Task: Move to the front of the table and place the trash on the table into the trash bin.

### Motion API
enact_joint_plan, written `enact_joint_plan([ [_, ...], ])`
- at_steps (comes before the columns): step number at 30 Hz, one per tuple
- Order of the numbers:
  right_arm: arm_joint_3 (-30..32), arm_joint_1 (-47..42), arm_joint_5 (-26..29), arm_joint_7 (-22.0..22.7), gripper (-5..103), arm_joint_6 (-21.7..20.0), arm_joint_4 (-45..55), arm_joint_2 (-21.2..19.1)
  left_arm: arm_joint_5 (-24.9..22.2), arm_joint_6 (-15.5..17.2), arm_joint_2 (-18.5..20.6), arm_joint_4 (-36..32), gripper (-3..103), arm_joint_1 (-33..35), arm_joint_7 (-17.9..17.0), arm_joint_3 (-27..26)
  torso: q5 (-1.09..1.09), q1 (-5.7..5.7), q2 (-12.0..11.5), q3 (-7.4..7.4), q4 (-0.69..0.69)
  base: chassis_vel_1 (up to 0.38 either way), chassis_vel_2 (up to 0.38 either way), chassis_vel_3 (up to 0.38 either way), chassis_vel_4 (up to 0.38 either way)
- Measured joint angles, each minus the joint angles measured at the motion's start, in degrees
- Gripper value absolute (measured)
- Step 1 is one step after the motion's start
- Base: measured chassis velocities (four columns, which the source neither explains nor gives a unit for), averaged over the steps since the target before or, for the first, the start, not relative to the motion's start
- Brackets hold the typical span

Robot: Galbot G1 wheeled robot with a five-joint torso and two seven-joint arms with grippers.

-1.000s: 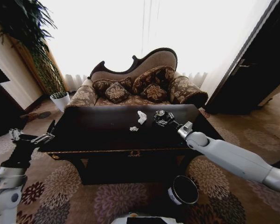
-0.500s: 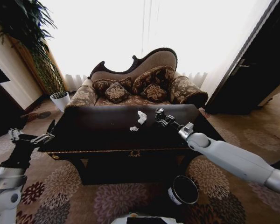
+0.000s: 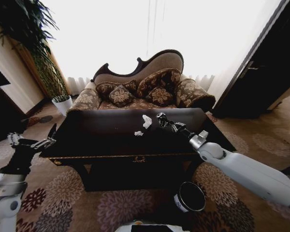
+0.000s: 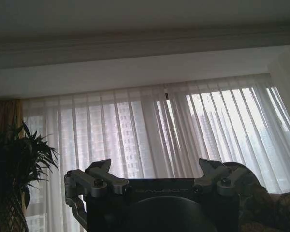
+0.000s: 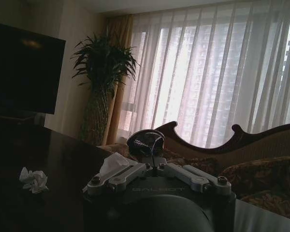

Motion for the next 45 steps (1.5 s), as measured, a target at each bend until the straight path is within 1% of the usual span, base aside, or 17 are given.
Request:
enact_joint_plan([
  [3,0.12,-0.11,0.0,-0.02,0,0.01,0.04,-0.02,0.0,0.0,-0.01,-0.02,100,0.01,0.0,0.01,0.0,0.0,0.0,0.0,0.0,0.0,0.0,0.0,0.0],
  [5,3.84,-3.27,0.26,-0.35,0,0.64,1.37,-0.89,-0.1,0.0,-0.16,-0.44,100,0.27,-0.02,0.08,0.01,0.01,0.0,0.0,0.01,0.0,0.0,0.0,0.0],
  [7,4.82,-4.02,0.46,-0.36,0,0.88,1.73,-1.19,-0.21,0.0,-0.16,-0.5,100,0.33,-0.03,0.01,0.01,0.0,0.0,0.0,0.0,0.0,0.0,0.0,0.0],
  [9,9.26,-6.79,1.18,-0.2,0,1.89,4.09,-1.89,-2.55,-0.68,-0.77,-1.59,100,2.09,-0.04,-3.25,0.0,0.0,0.0,0.0,-0.04,0.0,0.0,0.0,0.0],
  [13,12.21,-7.99,-0.15,1.67,0,-0.73,5.73,-0.63,-3.72,-1.61,-2.29,-2.37,100,3.65,-0.06,-5.84,0.02,0.0,0.0,0.0,0.08,0.0,0.0,0.0,0.0],
  [15,21.77,-15.04,-3.67,4.33,0,-4.06,7.63,0.56,-3.83,-1.24,-3.0,-2.6,100,3.63,0.54,-6.02,-0.04,0.0,0.0,0.0,0.04,0.0,0.0,0.0,0.0],
  [18,27.62,-20.16,-4.85,4.57,0,-5.43,8.43,1.32,-3.69,-0.9,-3.38,-2.63,100,3.48,1.53,-5.88,0.03,0.0,0.0,0.01,-0.01,0.0,0.0,0.0,0.0],
  [19,34.5,-24.89,-5.06,4.45,0,-6.83,9.42,2.08,-3.52,-0.57,-3.71,-2.51,100,3.27,2.73,-5.77,0.01,0.0,0.0,0.0,0.0,0.0,0.0,0.0,0.0],
  [21,42.69,-30.82,-5.03,3.53,0,-8.13,10.38,3.37,-3.39,-0.5,-3.82,-2.06,100,3.08,3.64,-5.77,0.0,0.0,0.0,0.0,0.01,0.0,0.0,0.0,0.0],
  [23,45.02,-32.67,-5.03,3.23,0,-8.38,10.62,3.82,-3.38,-0.5,-3.82,-1.87,100,3.02,3.76,-5.77,0.01,0.0,0.0,0.0,0.0,0.0,0.0,0.0,0.0],
  [24,50.62,-37.44,-4.97,2.54,0,-8.9,11.26,5.23,-3.36,-0.51,-3.67,-1.3,100,2.82,4.12,-5.77,0.02,0.0,0.0,0.0,0.0,0.0,0.0,0.0,0.0],
  [26,56.2,-42.58,-4.88,1.76,0,-9.1,12.12,7.18,-3.38,-0.56,-3.28,-0.63,100,2.47,4.21,-5.77,0.01,0.0,0.0,0.0,-0.01,0.0,0.0,0.0,0.0],
  [28,58.71,-44.78,-4.84,1.43,0,-9.11,12.59,8.26,-3.38,-0.58,-3.17,-0.43,100,2.3,4.2,-5.71,0.0,0.0,0.0,0.0,0.01,0.0,0.0,0.0,0.0],
  [32,67.51,-51.7,-4.99,-1.28,0,-8.73,15.05,14.21,-2.93,-0.58,-3.24,-0.05,100,1.68,4.11,-4.65,0.0,0.0,0.0,0.0,0.0,0.0,0.0,0.0,0.0],
  [35,68.43,-52.45,-5.21,-1.59,0,-8.58,15.44,15.37,-2.67,-0.58,-3.36,-0.05,100,1.62,4.09,-4.35,0.0,0.0,0.0,0.0,0.0,0.0,0.0,0.0,0.0],
  [37,72.84,-56.11,-6.88,-2.93,0,-7.4,16.96,21.69,-1.73,-0.58,-3.87,-0.25,100,1.48,3.51,-3.38,0.0,0.0,0.0,0.0,0.01,0.0,0.0,0.0,0.0],
  [45,76.29,-59.29,-10.1,-5.22,0,-5.26,15.01,28.2,-1.47,-0.58,-3.88,-0.23,100,1.41,2.74,-3.19,0.0,0.0,0.0,0.0,0.01,0.0,0.0,0.0,0.0],
])
